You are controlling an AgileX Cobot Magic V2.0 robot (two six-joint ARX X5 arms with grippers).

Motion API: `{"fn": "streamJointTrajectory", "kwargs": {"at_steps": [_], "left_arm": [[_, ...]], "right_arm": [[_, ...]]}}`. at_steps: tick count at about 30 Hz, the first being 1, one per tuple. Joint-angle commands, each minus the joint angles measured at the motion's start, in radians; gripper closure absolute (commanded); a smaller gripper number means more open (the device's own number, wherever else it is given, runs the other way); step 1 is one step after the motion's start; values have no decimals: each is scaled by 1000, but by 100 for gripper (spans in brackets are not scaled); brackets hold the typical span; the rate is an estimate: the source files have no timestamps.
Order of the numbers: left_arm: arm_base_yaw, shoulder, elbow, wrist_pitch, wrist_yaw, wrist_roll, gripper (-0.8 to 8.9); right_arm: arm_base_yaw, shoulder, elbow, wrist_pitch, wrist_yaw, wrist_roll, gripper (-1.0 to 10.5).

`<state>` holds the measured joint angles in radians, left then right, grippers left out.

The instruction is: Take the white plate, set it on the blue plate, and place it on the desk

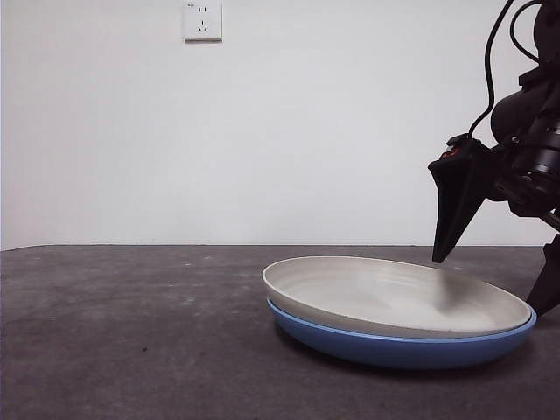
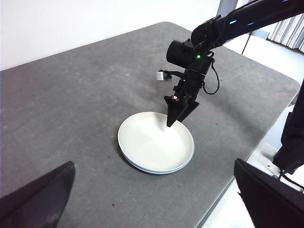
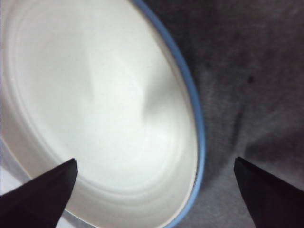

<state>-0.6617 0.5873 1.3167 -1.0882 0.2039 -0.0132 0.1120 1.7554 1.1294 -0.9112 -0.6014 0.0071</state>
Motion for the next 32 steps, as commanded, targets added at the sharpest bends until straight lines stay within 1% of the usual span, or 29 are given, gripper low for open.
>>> {"fn": "streamJointTrajectory", "kwargs": {"at_steps": [1,3,8,13,18,22,24,26,32], "left_arm": [[-6,6,10,12,-5,-2,214],[-6,6,10,12,-5,-2,214],[-6,6,10,12,-5,-2,214],[-6,6,10,12,-5,-2,214],[-6,6,10,13,-5,-2,214],[-6,6,10,13,-5,-2,214],[-6,6,10,13,-5,-2,214],[-6,6,10,13,-5,-2,214],[-6,6,10,13,-5,-2,214]], "right_arm": [[4,19,2,6,-8,-21,491],[4,19,2,10,-9,-21,515],[4,25,2,9,-9,-19,528],[4,45,1,11,-8,-20,584],[4,48,2,17,-8,-19,778],[4,49,2,17,13,-19,865],[4,49,1,17,38,-18,927],[4,49,1,16,56,-16,939],[2,49,2,18,46,-4,939]]}}
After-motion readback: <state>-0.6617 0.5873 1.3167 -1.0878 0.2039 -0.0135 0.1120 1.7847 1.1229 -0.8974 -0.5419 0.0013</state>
